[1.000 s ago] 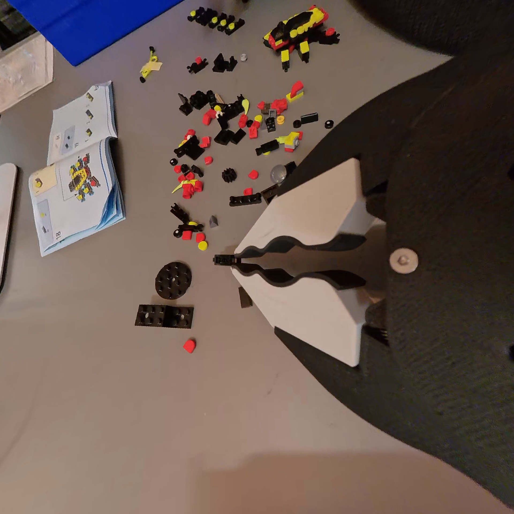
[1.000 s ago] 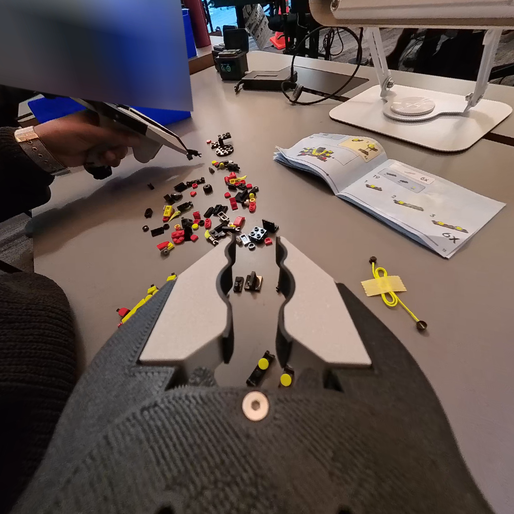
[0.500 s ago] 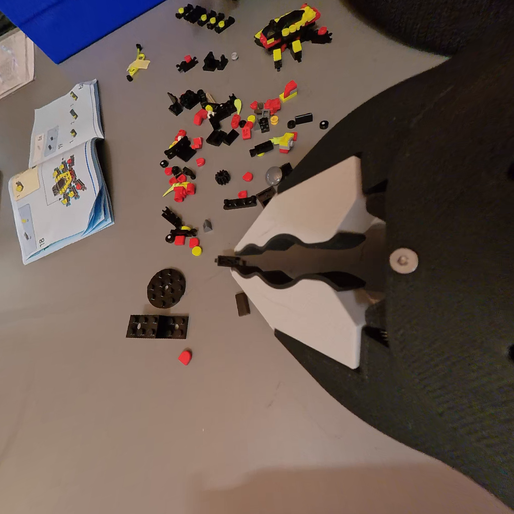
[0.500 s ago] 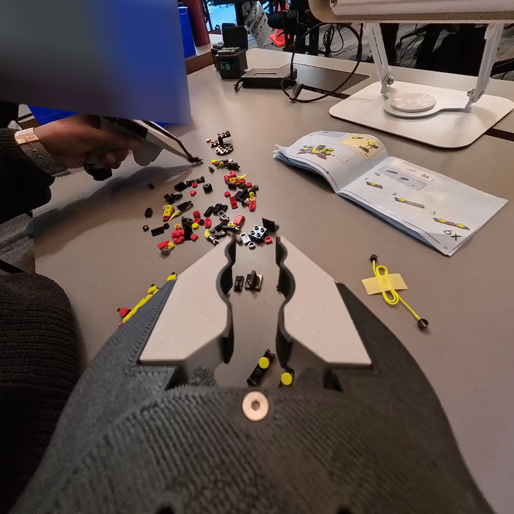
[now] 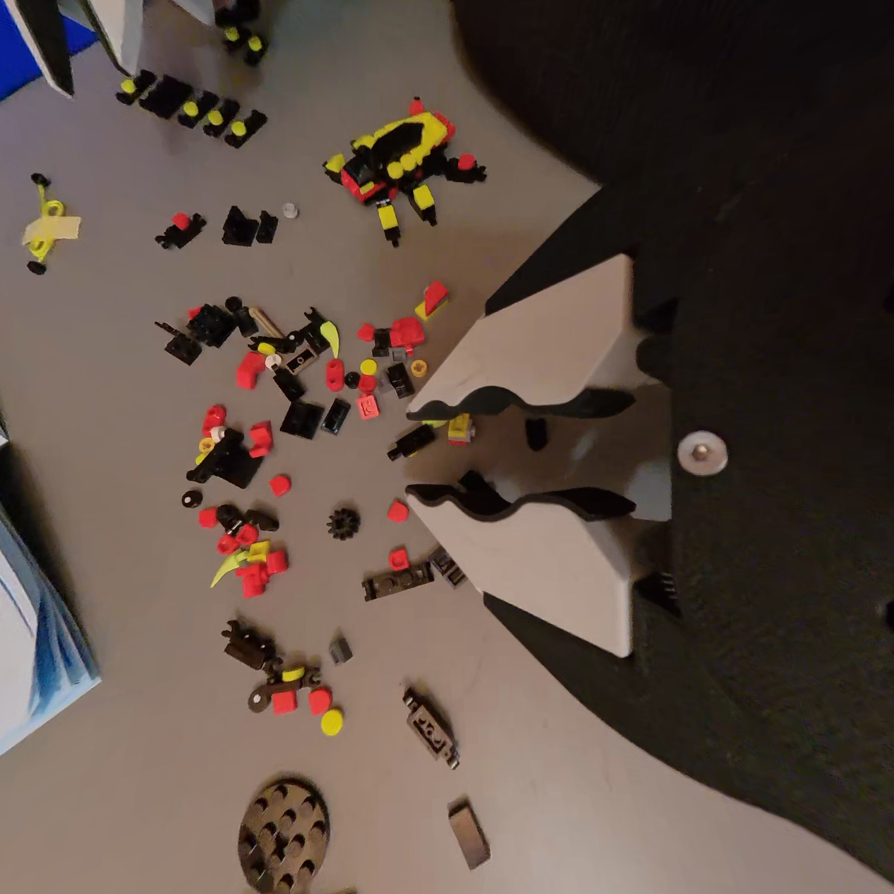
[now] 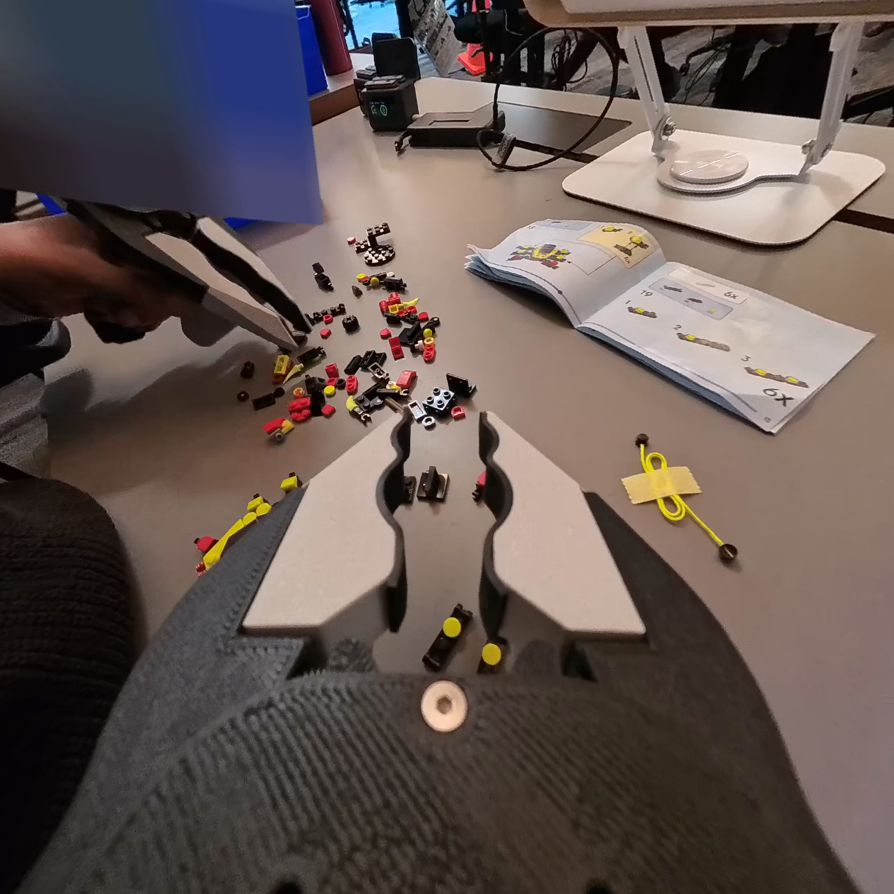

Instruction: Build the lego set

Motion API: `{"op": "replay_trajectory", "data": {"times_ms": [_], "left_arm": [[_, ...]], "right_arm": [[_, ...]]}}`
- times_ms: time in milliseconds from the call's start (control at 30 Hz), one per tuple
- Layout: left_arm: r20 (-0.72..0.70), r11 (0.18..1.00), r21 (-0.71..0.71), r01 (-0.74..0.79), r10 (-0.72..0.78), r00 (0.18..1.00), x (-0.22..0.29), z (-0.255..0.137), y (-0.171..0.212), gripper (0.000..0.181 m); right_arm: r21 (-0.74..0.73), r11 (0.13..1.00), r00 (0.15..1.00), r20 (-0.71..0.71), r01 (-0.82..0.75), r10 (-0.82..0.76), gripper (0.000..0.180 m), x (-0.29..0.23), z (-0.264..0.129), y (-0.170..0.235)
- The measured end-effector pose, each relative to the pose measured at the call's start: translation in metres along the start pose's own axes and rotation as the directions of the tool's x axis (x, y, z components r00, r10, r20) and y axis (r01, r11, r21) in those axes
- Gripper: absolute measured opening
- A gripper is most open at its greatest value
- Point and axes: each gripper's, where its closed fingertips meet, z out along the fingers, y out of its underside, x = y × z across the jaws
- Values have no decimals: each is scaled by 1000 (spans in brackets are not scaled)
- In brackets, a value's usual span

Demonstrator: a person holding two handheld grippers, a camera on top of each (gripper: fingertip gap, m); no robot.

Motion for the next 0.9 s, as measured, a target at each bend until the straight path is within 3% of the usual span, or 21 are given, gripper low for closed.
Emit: {"op": "replay_trajectory", "data": {"times_ms": [167, 433, 600, 667, 733, 767, 800, 900], "left_arm": [[-34, 999, -23, 45, -46, 998, 3, 4, 4, 25], [-13, 999, -34, 32, -32, 999, 1, 9, 7, 6], [-185, 985, 86, 153, -135, 973, 14, -2, -14, 5], [-417, 937, 117, 329, -254, 873, 34, -14, -30, 5], [-724, 829, 29, 558, -367, 583, 59, -40, -51, 5], [-815, 784, -36, 619, -382, 436, 67, -52, -57, 5], [-851, 767, -81, 637, -386, 357, 73, -56, -59, 5], [-879, 802, -149, 578, -375, 293, 99, -59, -55, 5]], "right_arm": [[-4, 1000, 1000, 3, -9, 9, 26, 1, 1, 1], [-2, 1000, 1000, 0, -7, 7, 26, 1, 1, 1], [7, 1000, 1000, 2, 13, -13, 25, -2, 0, -2], [38, 999, 998, 51, 32, -34, 28, -15, 1, -9], [97, 995, 977, 210, 23, -43, 32, -46, 1, -19], [108, 994, 957, 287, 7, -38, 32, -61, 1, -22], [115, 993, 937, 346, -4, -36, 32, -73, 0, -23], [141, 990, 903, 422, 20, -78, 31, -96, 0, -27]]}}
